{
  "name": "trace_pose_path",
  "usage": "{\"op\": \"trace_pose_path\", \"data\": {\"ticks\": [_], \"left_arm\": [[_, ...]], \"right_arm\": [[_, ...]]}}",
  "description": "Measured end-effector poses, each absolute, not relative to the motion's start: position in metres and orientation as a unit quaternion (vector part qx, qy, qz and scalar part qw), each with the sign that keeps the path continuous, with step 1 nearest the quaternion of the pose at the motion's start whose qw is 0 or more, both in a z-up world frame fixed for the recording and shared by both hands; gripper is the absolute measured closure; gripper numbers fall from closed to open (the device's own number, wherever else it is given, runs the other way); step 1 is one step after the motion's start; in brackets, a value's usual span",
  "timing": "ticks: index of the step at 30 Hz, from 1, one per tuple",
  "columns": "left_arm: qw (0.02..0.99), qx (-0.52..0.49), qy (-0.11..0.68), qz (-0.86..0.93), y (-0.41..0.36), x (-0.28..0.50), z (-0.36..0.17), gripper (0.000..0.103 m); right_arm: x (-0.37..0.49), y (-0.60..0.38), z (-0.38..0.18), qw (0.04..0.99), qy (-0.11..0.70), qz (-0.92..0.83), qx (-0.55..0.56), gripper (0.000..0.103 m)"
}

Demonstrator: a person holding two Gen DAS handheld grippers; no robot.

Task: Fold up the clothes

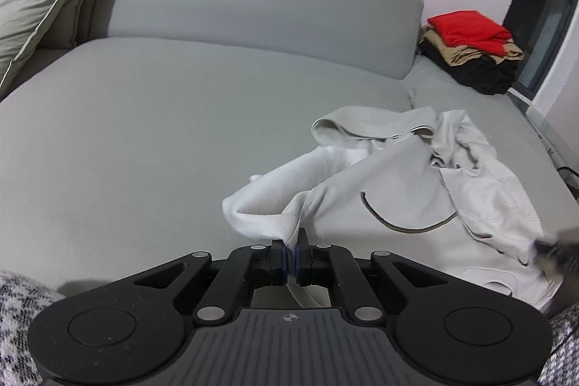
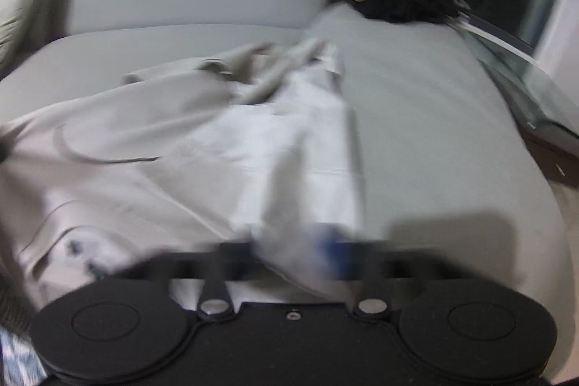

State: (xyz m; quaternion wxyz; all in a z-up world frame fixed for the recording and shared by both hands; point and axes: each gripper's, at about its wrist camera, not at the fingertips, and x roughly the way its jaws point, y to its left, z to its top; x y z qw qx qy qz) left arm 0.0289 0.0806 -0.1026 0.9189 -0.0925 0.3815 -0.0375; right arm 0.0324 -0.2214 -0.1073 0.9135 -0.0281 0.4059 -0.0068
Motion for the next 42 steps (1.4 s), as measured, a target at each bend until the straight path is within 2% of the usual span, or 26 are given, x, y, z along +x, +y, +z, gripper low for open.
{"op": "trace_pose_path", "data": {"ticks": [4,9,11,13,14,15,18,21,27,29,32,36,38,39,40,42], "left_arm": [[0.911,-0.101,0.397,-0.04,0.083,0.029,-0.107,0.098],[0.901,-0.11,0.417,-0.046,0.082,0.031,-0.115,0.098],[0.899,-0.118,0.42,-0.047,0.084,0.031,-0.116,0.098],[0.896,-0.125,0.423,-0.048,0.086,0.031,-0.117,0.098],[0.895,-0.129,0.425,-0.048,0.087,0.031,-0.117,0.098],[0.894,-0.133,0.425,-0.048,0.087,0.031,-0.117,0.098],[0.892,-0.141,0.428,-0.049,0.089,0.032,-0.118,0.097],[0.891,-0.141,0.43,-0.049,0.087,0.033,-0.118,0.097],[0.89,-0.142,0.431,-0.048,0.086,0.035,-0.12,0.097],[0.889,-0.142,0.432,-0.046,0.086,0.036,-0.12,0.096],[0.89,-0.14,0.432,-0.045,0.087,0.037,-0.121,0.095],[0.89,-0.139,0.433,-0.045,0.087,0.037,-0.121,0.094],[0.889,-0.139,0.433,-0.044,0.087,0.038,-0.122,0.094],[0.889,-0.139,0.433,-0.044,0.087,0.038,-0.122,0.094],[0.889,-0.14,0.434,-0.043,0.087,0.039,-0.122,0.094],[0.889,-0.139,0.433,-0.043,0.087,0.038,-0.121,0.094]], "right_arm": [[0.029,-0.287,-0.08,0.93,0.335,-0.113,0.102,0.1],[0.025,-0.361,-0.104,0.886,0.346,-0.134,0.279,0.096],[0.012,-0.371,-0.109,0.874,0.332,-0.109,0.338,0.086],[-0.002,-0.373,-0.11,0.861,0.326,-0.09,0.38,0.059],[-0.01,-0.373,-0.11,0.855,0.324,-0.082,0.397,0.051],[-0.016,-0.372,-0.111,0.851,0.325,-0.076,0.406,0.05],[-0.028,-0.367,-0.118,0.85,0.339,-0.068,0.396,0.051],[-0.038,-0.363,-0.125,0.851,0.349,-0.062,0.387,0.061],[-0.014,-0.364,-0.142,0.869,0.313,-0.032,0.382,0.062],[-0.008,-0.36,-0.145,0.876,0.314,-0.029,0.365,0.069],[-0.008,-0.356,-0.143,0.879,0.313,-0.022,0.359,0.069],[-0.019,-0.363,-0.145,0.844,0.331,0.022,0.423,0.069],[-0.025,-0.364,-0.147,0.838,0.334,0.028,0.431,0.074],[-0.026,-0.365,-0.147,0.84,0.327,0.029,0.432,0.085],[-0.028,-0.366,-0.147,0.842,0.321,0.03,0.432,0.092],[-0.029,-0.368,-0.147,0.841,0.316,0.028,0.439,0.097]]}}
